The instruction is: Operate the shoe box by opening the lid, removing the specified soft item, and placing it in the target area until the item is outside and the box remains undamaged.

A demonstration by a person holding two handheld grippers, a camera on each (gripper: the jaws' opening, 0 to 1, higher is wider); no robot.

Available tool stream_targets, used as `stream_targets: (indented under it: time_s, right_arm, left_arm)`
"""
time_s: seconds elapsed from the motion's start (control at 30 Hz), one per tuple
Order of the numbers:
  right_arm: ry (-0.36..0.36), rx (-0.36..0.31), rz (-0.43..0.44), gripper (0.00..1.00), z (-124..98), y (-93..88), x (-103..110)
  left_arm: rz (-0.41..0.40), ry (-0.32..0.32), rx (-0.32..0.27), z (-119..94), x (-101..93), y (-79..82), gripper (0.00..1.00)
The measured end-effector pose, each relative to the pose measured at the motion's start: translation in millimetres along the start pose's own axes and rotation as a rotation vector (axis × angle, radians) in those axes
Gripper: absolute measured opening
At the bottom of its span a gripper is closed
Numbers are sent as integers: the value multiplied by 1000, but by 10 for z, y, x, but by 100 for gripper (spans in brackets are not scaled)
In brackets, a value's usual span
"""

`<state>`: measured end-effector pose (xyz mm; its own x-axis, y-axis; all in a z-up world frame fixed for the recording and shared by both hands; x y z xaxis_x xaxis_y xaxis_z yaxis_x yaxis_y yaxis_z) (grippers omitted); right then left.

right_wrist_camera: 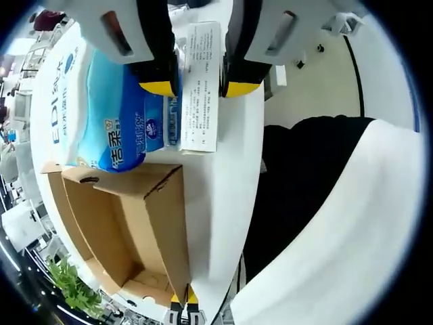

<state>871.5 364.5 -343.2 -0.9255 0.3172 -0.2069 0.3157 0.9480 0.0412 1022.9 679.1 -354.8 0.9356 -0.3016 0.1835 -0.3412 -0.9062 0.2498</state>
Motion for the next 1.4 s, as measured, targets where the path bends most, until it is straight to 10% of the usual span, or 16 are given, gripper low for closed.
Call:
stream_targets:
  time_s: [0.7,1.23,1.4]
  right_arm:
    - [-68,-32,20,28,-358,15,-58]
    - [-56,-179,410,35,-1035,69,-193]
    - [-61,-314,756,52,-1232,30,-382]
  left_arm:
    - [5,10,3,3,-4,-1,4]
    - [-13,14,0,16,5,-19,5]
    - [-8,6,1,20,8,-24,5]
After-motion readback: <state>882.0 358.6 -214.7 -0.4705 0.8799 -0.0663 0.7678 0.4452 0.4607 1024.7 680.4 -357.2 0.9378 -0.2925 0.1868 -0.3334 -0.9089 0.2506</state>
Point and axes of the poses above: the point that each gripper's makers call its tool centre point, and the gripper's own axes: z roughly forward along the fingers, x roughly to its left, y roughly out of its top, the point moved 5 cm from there along -z, roughly backward along the fingers, and after that the axes turned 11 degrees about x, right-handed, at the moved point
